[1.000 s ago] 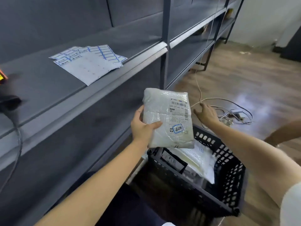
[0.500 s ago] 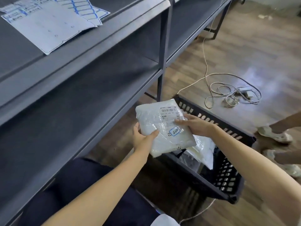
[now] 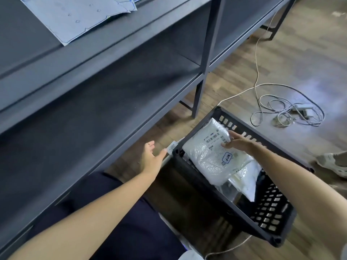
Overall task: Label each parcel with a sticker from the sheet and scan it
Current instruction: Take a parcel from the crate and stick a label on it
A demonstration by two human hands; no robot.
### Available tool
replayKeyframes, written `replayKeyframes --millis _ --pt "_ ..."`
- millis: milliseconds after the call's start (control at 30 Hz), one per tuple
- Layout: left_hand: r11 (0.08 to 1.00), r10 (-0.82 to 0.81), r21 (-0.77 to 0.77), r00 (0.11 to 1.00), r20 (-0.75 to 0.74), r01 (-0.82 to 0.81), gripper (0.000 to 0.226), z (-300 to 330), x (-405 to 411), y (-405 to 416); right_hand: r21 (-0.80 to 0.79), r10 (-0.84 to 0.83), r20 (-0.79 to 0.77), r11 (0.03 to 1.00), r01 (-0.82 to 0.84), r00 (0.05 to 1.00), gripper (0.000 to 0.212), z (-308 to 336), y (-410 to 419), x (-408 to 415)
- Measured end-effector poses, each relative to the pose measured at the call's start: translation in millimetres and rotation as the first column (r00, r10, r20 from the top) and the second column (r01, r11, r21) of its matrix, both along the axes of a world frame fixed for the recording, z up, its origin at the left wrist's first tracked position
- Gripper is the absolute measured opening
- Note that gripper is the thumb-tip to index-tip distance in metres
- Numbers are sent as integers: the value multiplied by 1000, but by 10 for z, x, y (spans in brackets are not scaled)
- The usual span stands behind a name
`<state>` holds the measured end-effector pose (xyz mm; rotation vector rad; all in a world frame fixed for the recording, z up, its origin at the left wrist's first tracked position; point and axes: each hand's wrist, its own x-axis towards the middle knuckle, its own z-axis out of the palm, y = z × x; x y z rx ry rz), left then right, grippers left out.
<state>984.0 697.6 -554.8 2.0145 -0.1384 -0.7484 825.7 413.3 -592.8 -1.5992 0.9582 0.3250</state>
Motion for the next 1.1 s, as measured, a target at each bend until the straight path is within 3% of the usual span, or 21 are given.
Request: replayKeyframes --millis 67,133,233,333,433,500,633,867,967,1100 --pt "1000 -16 21 1000 18 16 53 -11 37 17 -181 70 -81 980 -83 994 48 -65 3 101" --pt "998 -47 54 998 49 44 52 -24 84 16 -379 165 -229 893 -244 959 53 -147 27 155" --pt "993 -77 91 995 66 71 51 -52 125 -2 -478 145 -253 841 -254 957 53 -359 228 196" --pt "990 -89 116 993 76 80 50 -96 139 5 -424 112 -219 884 -198 969 49 -497 374 223" --pt "984 -112 148 990 83 99 49 -135 151 13 -292 164 -277 924 -245 947 77 -494 363 216" --pt "979 -132 171 987 90 115 48 -148 147 17 -349 160 -280 902 -256 947 82 -522 366 241" --pt "965 -188 205 976 107 163 48 -132 139 40 -530 76 -250 823 -202 965 70 -534 372 337" --pt "950 -251 229 956 149 214 49 -91 175 77 -622 72 -384 717 -315 921 76 -567 585 387" --pt "910 -360 298 905 224 288 52 -80 181 60 -633 50 -407 704 -322 912 81 -550 665 413" --pt "770 -594 490 739 318 408 56 -86 202 -13 -615 47 -407 725 -311 912 80 -424 609 470"
